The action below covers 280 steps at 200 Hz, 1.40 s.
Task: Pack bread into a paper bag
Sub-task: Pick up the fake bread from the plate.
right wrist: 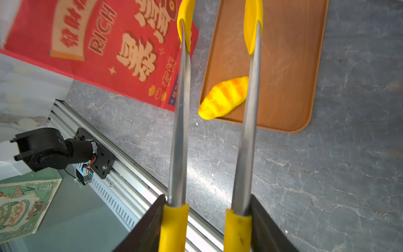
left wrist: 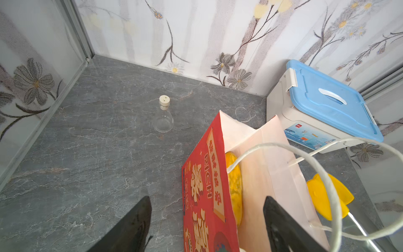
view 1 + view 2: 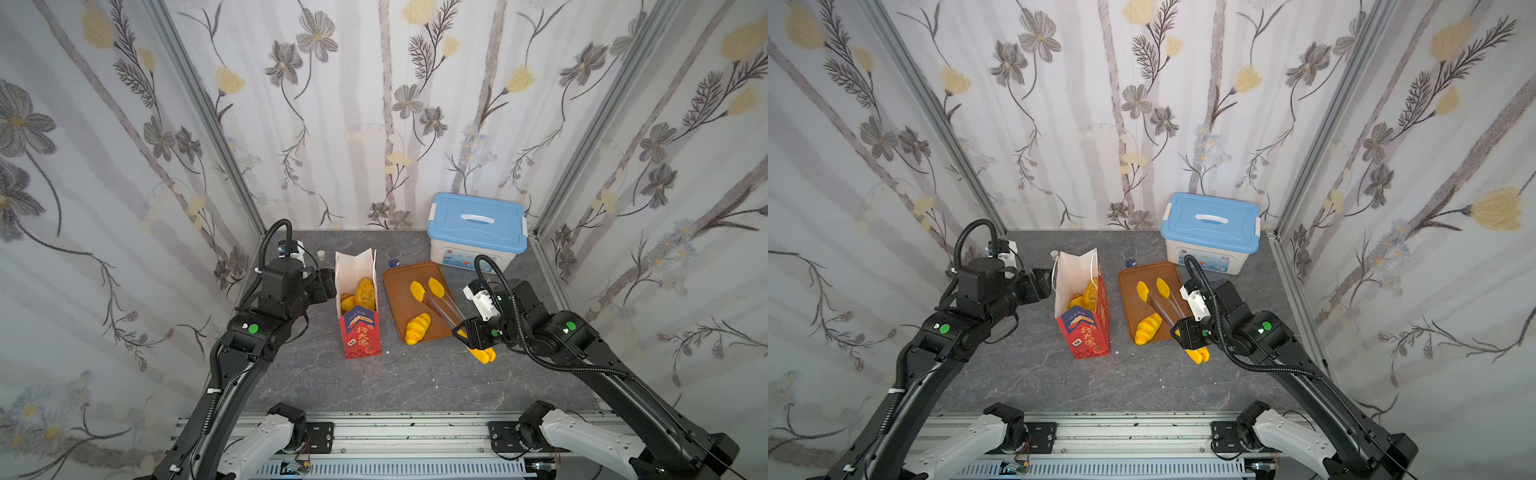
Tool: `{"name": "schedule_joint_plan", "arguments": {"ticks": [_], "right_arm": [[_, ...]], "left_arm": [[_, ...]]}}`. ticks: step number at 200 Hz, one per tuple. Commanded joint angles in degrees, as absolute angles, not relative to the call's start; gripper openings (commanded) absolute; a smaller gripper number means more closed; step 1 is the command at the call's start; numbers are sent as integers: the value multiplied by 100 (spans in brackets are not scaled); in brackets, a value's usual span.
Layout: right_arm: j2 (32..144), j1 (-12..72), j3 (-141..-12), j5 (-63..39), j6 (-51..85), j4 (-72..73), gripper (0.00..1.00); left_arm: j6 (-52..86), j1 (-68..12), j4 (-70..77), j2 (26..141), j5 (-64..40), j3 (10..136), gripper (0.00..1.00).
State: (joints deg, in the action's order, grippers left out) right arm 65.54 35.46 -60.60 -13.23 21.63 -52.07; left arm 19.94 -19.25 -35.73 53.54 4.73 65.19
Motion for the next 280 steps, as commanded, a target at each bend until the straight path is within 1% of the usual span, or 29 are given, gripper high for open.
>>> {"name": "schedule_joint_plan", "arguments": {"ticks": [1, 52, 111, 147, 209, 280], "right_arm": [[6619, 3551, -6012, -1652, 2254, -5311, 58], [7050, 3551, -6089, -2286, 2386, -5891, 58], [7570, 3419, -6634, -2329, 2468, -6608, 60], [7787, 3326, -6657, -2641, 2680, -6671, 60], [8542, 3331, -7317, -2552, 2531, -6868, 60], [8939, 3317, -7177, -2698, 2430, -6738, 61]], "left_arm": [[2050, -1916, -3393, 5335, 496, 6504, 82], [2120, -1916, -3339, 5191, 501, 6321, 82], [2241, -1916, -3210, 4862, 492, 5909, 82], [2293, -1916, -3175, 4812, 317, 5899, 82], [2278, -1916, -3153, 4665, 281, 5895, 82], [2249, -1917, -3190, 4597, 303, 5911, 82]]}}
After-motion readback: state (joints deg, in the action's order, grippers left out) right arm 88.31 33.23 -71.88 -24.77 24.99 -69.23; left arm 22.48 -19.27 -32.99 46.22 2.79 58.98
